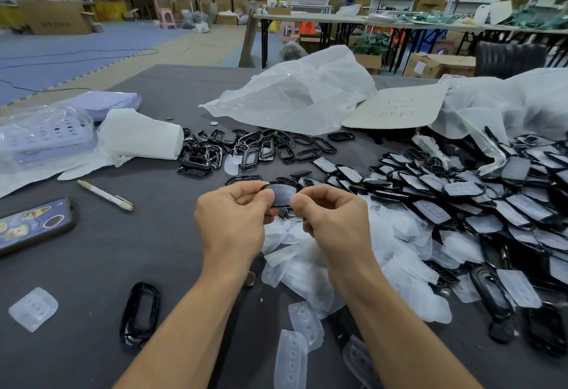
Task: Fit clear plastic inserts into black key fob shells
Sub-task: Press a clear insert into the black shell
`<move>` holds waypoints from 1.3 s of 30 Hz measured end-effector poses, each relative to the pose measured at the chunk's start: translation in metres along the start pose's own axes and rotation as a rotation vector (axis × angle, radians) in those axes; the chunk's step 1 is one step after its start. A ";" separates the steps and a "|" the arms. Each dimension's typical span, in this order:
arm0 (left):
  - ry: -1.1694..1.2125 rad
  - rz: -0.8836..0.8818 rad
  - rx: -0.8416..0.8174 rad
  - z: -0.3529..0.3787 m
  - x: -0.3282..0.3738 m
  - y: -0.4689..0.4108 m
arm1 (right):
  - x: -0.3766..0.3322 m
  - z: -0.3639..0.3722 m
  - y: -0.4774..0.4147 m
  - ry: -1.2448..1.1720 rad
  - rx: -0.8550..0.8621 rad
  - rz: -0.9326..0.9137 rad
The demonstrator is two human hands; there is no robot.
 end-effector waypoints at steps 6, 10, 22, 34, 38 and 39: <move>0.003 -0.015 -0.065 0.005 0.000 0.001 | -0.001 -0.009 0.001 0.241 0.188 -0.102; 0.066 -0.055 -0.128 0.010 0.001 0.004 | -0.001 -0.005 -0.004 0.090 0.068 -0.054; -0.084 -0.016 -0.192 0.013 0.005 0.006 | -0.003 -0.001 -0.005 0.105 -0.008 -0.094; 0.060 -0.178 -0.276 0.011 0.001 0.006 | -0.003 -0.007 -0.008 0.067 0.008 -0.075; 0.039 -0.223 -0.323 0.011 0.000 0.006 | -0.001 -0.010 -0.010 0.022 0.021 -0.050; 0.013 -0.214 -0.307 0.010 0.000 0.005 | 0.000 -0.009 -0.010 0.026 0.013 -0.046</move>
Point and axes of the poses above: each hand's wrist, its own y-axis away from the middle knuckle, its own z-axis out of the palm, x = y × z, the point moved 5 cm from there along -y, towards the middle knuckle, and after that the axes turned 9 degrees about -x, right-handed, at the moved point
